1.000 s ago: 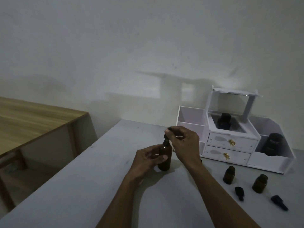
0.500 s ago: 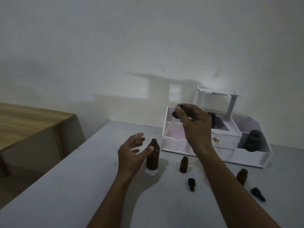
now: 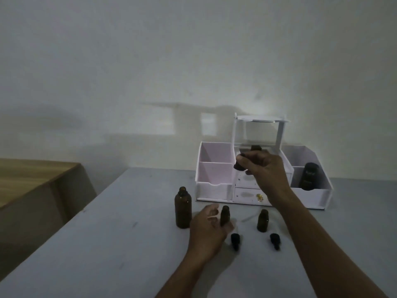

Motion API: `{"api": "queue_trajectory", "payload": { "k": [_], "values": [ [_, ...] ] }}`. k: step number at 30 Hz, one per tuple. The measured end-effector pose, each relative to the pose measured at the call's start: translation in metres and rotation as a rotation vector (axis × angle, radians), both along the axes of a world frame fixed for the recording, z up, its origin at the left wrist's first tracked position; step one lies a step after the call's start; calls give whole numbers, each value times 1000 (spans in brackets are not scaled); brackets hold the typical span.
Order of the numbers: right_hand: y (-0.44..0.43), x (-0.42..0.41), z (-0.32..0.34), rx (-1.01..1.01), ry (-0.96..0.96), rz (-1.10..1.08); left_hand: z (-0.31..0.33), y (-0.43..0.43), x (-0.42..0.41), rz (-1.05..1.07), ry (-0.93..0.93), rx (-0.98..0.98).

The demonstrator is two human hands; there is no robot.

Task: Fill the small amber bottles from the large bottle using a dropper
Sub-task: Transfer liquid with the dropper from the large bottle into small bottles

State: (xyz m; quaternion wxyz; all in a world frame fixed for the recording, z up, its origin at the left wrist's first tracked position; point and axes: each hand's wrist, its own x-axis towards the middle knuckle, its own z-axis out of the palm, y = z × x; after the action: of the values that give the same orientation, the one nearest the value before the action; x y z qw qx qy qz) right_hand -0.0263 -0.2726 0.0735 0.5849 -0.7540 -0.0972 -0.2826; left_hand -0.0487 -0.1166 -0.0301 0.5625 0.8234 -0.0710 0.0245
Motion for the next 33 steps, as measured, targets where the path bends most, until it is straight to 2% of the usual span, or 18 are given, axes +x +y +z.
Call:
{"api": "queue_trajectory", "payload": {
  "k": [19, 33],
  "values": [
    [3, 15, -22, -105, 59, -74, -11, 1, 22, -43, -106, -46],
    [8, 12, -28, -183, 10, -110, -13, 1, 23, -42, -162, -18]
  ]
}}
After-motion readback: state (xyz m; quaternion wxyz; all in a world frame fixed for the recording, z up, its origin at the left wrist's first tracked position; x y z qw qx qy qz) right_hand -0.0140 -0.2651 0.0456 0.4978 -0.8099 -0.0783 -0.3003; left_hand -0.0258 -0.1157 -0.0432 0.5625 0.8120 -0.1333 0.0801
